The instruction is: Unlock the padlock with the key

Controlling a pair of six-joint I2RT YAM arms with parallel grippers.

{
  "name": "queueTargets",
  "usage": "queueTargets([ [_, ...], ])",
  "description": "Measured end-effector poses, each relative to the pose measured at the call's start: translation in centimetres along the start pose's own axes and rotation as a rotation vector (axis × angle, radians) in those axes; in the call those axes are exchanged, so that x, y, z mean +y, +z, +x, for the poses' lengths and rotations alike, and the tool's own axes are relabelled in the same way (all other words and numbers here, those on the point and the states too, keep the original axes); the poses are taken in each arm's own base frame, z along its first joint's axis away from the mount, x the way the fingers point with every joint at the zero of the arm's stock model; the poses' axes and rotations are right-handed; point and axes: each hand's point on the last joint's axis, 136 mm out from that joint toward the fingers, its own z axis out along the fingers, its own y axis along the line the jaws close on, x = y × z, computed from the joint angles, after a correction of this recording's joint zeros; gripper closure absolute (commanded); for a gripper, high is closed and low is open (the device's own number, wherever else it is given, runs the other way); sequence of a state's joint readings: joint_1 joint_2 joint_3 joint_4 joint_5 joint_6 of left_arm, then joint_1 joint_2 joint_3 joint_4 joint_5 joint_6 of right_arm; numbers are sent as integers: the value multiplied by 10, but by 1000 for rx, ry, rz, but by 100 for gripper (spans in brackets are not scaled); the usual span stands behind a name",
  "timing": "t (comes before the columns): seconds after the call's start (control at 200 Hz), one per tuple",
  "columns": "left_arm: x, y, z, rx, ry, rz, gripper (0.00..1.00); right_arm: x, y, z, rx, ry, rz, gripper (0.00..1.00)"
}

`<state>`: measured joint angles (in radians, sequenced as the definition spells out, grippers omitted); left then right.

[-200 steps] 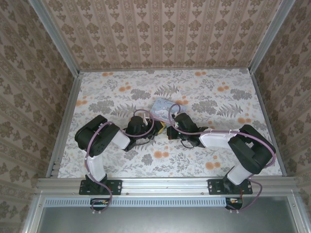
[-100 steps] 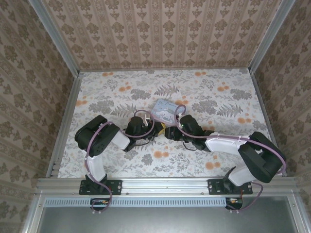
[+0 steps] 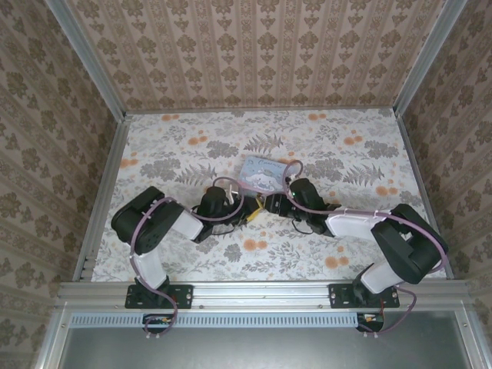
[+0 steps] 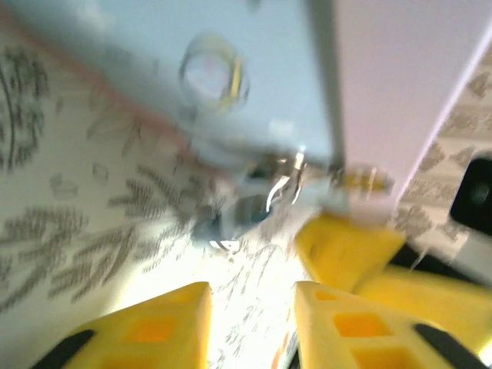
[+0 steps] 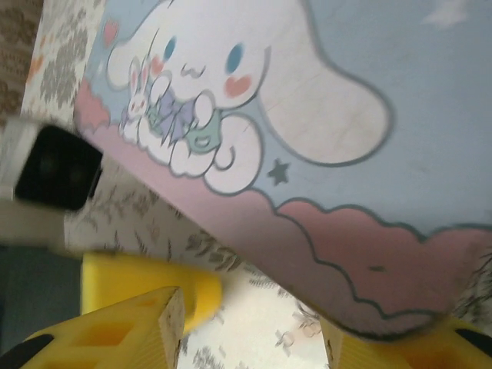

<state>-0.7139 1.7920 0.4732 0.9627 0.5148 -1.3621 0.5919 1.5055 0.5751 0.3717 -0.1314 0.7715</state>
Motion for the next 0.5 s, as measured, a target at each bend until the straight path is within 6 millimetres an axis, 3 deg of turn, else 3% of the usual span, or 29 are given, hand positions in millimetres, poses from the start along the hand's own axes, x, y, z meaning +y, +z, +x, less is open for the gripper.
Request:
queueTargets([
  [0.23,-10,-19,12,21,34,-16,40,-5,6,-33,-67,68,-5,46],
  [0.5,-42,-65,-1,-64,152,-67,24,-2,18,-59,-75,106,-59,46],
])
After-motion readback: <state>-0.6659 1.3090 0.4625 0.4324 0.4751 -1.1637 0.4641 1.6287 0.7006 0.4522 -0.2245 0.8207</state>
